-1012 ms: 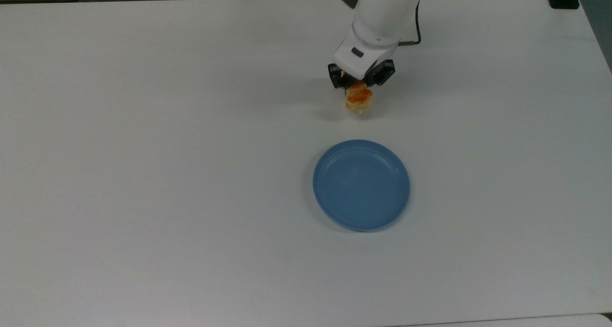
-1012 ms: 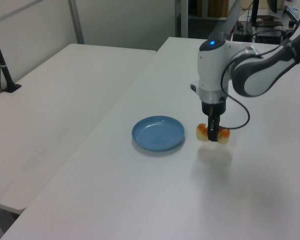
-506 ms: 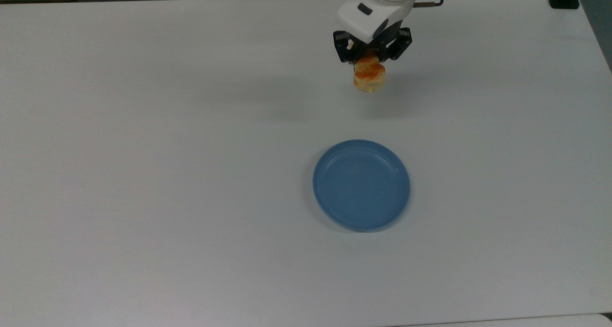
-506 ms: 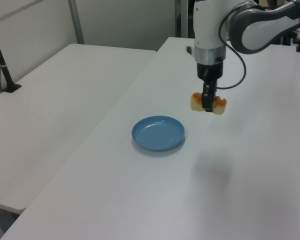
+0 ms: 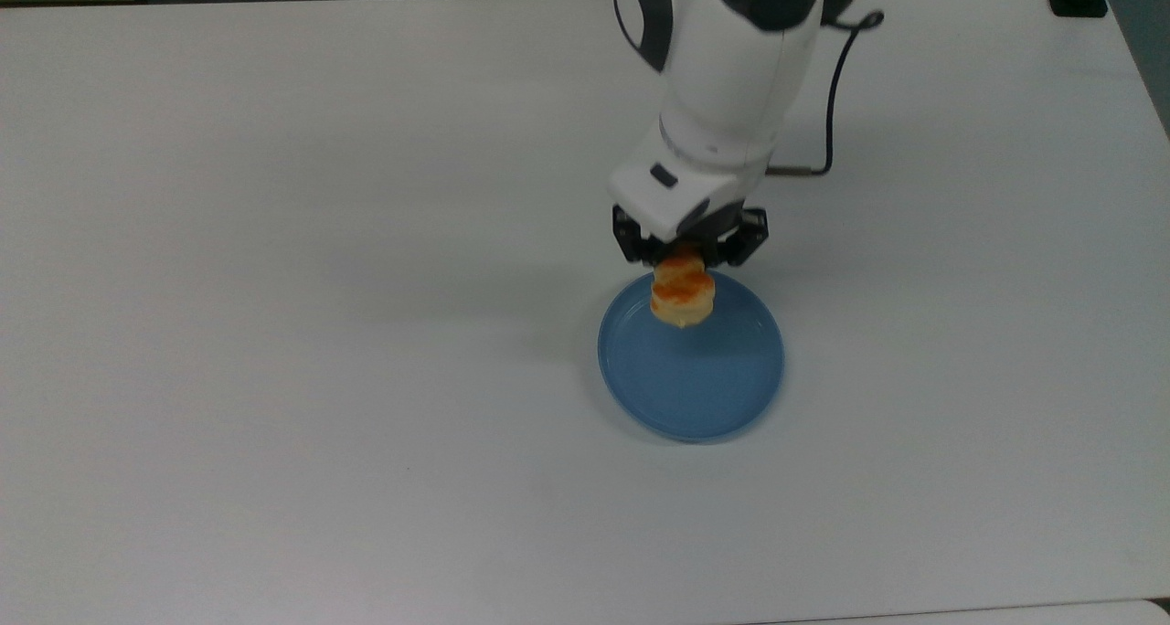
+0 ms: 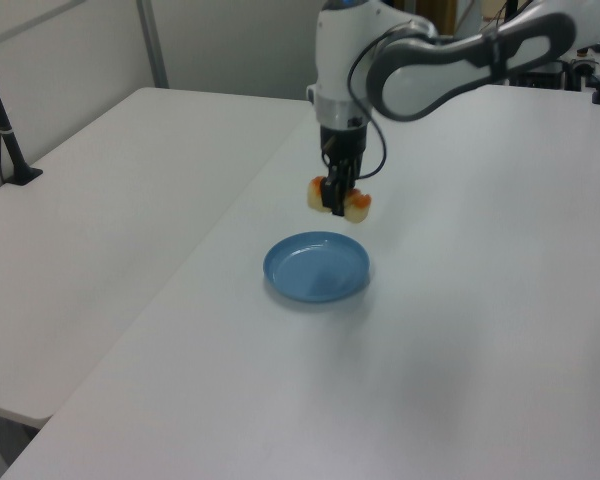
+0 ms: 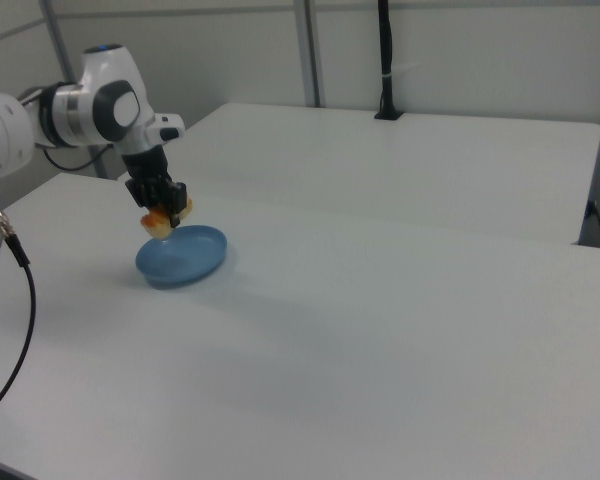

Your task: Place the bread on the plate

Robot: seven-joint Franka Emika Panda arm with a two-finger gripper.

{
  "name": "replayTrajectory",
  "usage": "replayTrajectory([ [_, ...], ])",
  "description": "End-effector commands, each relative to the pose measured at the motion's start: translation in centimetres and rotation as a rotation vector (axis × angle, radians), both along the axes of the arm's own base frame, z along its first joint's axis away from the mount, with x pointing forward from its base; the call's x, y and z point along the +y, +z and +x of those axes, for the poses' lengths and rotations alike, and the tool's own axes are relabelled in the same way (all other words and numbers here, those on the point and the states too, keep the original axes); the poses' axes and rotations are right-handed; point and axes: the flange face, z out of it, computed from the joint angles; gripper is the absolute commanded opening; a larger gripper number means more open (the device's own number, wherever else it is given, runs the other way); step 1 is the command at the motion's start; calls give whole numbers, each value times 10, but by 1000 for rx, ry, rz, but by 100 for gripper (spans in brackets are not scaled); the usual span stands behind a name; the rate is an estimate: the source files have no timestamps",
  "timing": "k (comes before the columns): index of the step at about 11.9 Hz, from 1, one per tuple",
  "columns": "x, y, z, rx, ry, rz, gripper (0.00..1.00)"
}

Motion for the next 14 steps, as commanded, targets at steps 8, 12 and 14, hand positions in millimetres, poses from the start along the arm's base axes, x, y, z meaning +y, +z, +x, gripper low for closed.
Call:
replayTrajectory([
  [8, 14, -58, 14, -42, -45, 16, 100],
  [12, -56, 68, -50, 16, -121, 23, 100],
  [14, -97, 109, -90, 87, -82, 9, 100],
])
